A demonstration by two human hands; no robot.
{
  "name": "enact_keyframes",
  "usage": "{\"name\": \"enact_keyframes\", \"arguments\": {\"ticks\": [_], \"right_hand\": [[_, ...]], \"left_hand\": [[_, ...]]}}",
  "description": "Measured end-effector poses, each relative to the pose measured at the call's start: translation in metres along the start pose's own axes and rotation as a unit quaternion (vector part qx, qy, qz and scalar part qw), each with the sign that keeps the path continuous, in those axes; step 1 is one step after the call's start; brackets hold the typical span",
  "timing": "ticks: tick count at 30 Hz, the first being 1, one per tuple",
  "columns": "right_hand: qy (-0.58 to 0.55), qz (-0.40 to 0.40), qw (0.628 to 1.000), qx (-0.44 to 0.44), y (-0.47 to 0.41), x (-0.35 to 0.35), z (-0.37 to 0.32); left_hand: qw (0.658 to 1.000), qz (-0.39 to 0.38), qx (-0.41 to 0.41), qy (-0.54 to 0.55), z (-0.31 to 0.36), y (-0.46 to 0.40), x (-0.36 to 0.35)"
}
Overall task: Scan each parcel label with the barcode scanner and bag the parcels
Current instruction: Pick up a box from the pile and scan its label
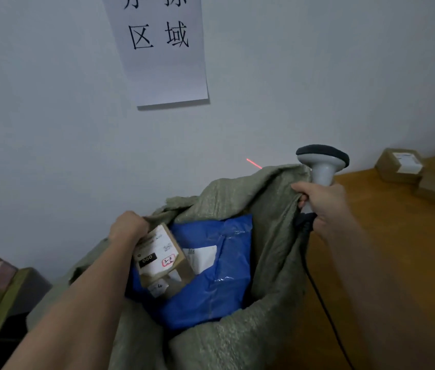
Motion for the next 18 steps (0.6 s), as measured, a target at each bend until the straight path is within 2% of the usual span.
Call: {"name": "enact_keyframes", "arguments": {"ticks": [1,2,3,5,6,7,8,10,11,12,15,16,18], "right_hand": [[-0.02,0.001,1.0,0.012,0.002,-0.002,-0.008],[-0.043,-0.001,0.998,0.035,0.006,-0.003,-0.019],[-0.066,-0.008,0.996,0.066,0.011,-0.004,-0.031],[-0.12,-0.053,0.983,0.129,0.024,-0.006,-0.05],[-0.149,-0.078,0.976,0.141,0.026,-0.008,-0.052],[-0.164,-0.086,0.973,0.136,0.026,-0.012,-0.048],[-0.159,-0.072,0.978,0.116,0.022,-0.018,-0.041],[-0.107,-0.021,0.993,0.053,0.013,-0.026,-0.029],[-0.091,-0.013,0.995,0.026,0.01,-0.026,-0.027],[-0.101,-0.014,0.995,0.023,0.006,-0.023,-0.031],[-0.222,-0.027,0.97,0.095,-0.008,-0.002,-0.045],[-0.248,-0.025,0.963,0.103,-0.017,0.006,-0.043],[-0.228,0.007,0.972,0.061,-0.036,0.017,-0.029]], "left_hand": [[0.998,0.062,-0.014,0.029,0.006,-0.002,0.01],[0.985,0.155,-0.029,0.067,0.013,-0.004,0.029],[0.957,0.265,-0.041,0.112,0.023,-0.004,0.056],[0.857,0.462,-0.092,0.211,0.041,-0.006,0.118],[0.807,0.524,-0.124,0.241,0.046,-0.001,0.143],[0.777,0.558,-0.138,0.258,0.049,0.004,0.154],[0.776,0.552,-0.135,0.273,0.049,0.006,0.153],[0.826,0.486,-0.111,0.261,0.047,0.009,0.136],[0.837,0.472,-0.114,0.253,0.048,0.012,0.131],[0.828,0.484,-0.129,0.252,0.052,0.015,0.135],[0.762,0.567,-0.161,0.267,0.052,0.026,0.162],[0.766,0.558,-0.162,0.275,0.05,0.029,0.163],[0.838,0.459,-0.141,0.26,0.043,0.03,0.139]]}}
Point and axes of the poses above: each hand's wrist, its own y-axis away from the middle knuckle, its own x-axis out of the back of the hand, z = x × y, the point moved 1 cm from there along -y, towards the middle knuckle, and after that the axes turned 14 degrees about -x, right-handed, at the moved point
